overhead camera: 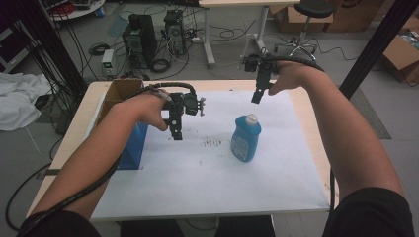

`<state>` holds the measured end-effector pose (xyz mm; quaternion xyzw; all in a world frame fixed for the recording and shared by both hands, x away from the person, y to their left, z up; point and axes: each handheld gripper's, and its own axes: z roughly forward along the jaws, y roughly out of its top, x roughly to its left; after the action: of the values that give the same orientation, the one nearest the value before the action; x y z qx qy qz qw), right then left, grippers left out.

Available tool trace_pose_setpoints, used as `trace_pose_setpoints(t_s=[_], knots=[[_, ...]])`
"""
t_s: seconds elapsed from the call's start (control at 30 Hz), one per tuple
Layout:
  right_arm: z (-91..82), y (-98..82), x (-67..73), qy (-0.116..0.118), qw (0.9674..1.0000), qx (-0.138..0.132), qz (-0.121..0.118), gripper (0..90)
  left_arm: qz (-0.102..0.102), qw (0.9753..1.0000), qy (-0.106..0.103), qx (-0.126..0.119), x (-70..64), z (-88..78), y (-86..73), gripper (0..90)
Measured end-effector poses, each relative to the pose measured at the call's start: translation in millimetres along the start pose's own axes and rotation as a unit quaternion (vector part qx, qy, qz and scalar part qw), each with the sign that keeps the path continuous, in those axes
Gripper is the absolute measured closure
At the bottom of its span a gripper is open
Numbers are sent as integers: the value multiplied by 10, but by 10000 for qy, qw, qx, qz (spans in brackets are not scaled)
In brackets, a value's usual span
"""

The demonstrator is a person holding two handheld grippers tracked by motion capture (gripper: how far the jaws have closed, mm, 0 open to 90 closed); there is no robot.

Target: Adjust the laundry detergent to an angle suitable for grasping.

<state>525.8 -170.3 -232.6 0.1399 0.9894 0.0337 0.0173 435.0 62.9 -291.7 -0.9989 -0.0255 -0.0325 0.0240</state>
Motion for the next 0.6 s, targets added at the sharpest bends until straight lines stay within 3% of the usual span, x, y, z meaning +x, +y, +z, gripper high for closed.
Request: trace_pose_setpoints(t_s=[0.37,0.6], knots=[[-56,-45,-17,-52,9999,-95,49,0,-5,10000,35,-85,-49,-78,8,1],[15,-22,-42,-44,10000,35,39,0,-44,9999,72,-55,-32,-98,-58,1]])
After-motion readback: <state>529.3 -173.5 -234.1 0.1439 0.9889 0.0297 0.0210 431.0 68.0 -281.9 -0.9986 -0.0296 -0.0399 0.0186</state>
